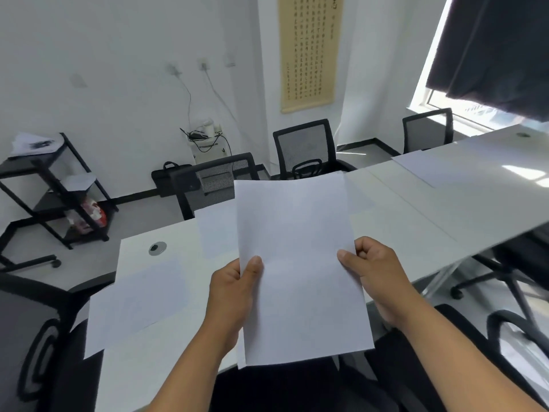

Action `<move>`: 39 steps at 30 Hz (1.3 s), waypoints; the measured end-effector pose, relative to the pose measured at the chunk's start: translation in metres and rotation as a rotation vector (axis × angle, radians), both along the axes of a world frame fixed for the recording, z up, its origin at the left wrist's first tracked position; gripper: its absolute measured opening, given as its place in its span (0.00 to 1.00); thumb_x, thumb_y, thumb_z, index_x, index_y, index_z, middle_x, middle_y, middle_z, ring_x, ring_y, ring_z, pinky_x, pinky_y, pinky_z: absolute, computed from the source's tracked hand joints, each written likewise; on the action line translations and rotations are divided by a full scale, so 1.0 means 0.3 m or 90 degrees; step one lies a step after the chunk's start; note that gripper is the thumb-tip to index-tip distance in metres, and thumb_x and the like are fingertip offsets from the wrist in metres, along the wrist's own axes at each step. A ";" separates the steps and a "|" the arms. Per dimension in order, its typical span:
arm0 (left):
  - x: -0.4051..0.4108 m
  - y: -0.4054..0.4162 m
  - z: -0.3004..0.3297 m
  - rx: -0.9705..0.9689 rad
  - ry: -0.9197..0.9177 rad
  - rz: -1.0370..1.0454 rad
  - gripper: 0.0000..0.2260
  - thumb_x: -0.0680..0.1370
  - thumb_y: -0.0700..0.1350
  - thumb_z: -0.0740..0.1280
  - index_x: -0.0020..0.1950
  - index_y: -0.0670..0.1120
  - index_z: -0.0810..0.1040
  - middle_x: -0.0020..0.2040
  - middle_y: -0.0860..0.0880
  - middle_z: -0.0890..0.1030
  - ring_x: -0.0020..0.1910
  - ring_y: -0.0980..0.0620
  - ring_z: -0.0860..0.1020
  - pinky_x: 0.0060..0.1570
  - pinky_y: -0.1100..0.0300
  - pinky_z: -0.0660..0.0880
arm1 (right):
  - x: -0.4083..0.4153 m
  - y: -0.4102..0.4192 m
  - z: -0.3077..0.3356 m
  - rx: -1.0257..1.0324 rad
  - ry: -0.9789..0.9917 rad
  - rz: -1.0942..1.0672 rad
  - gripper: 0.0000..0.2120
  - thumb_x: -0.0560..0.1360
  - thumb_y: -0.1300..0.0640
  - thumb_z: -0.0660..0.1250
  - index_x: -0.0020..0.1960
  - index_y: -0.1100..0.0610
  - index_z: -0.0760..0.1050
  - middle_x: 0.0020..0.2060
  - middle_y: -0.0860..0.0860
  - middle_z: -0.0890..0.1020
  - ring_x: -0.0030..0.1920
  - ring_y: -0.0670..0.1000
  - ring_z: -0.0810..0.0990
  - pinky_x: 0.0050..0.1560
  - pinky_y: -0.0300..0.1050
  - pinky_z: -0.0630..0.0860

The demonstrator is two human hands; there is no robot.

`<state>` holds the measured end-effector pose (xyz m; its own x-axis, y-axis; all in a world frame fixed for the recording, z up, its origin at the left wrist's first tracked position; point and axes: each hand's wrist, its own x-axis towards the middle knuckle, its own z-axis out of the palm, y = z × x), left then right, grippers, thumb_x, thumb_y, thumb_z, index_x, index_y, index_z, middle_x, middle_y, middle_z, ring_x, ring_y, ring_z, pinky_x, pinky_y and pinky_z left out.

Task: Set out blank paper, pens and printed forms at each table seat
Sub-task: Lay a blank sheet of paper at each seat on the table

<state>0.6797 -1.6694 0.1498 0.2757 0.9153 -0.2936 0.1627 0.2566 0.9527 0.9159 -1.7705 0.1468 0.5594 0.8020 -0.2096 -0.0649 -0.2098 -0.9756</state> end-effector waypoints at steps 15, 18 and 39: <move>0.378 -0.365 0.104 -0.011 -0.100 -0.227 0.12 0.86 0.51 0.69 0.57 0.44 0.88 0.51 0.48 0.91 0.49 0.47 0.90 0.49 0.52 0.85 | 0.256 -0.593 0.171 0.028 0.008 -0.200 0.07 0.83 0.59 0.73 0.57 0.62 0.83 0.51 0.63 0.89 0.55 0.70 0.88 0.62 0.72 0.83; 0.520 -0.462 0.110 -0.013 -0.108 -0.255 0.11 0.86 0.49 0.69 0.60 0.45 0.88 0.54 0.47 0.91 0.53 0.44 0.90 0.57 0.47 0.85 | 0.380 -0.706 0.183 0.037 0.021 -0.220 0.07 0.84 0.58 0.71 0.57 0.62 0.83 0.50 0.62 0.90 0.52 0.66 0.89 0.60 0.68 0.85; 1.242 -0.977 -0.060 -0.070 -0.062 -0.050 0.09 0.82 0.48 0.77 0.55 0.42 0.88 0.50 0.44 0.91 0.50 0.40 0.90 0.54 0.42 0.87 | 1.221 -1.052 0.020 -0.064 0.029 -0.047 0.09 0.85 0.58 0.70 0.52 0.63 0.84 0.47 0.61 0.90 0.44 0.59 0.90 0.43 0.52 0.87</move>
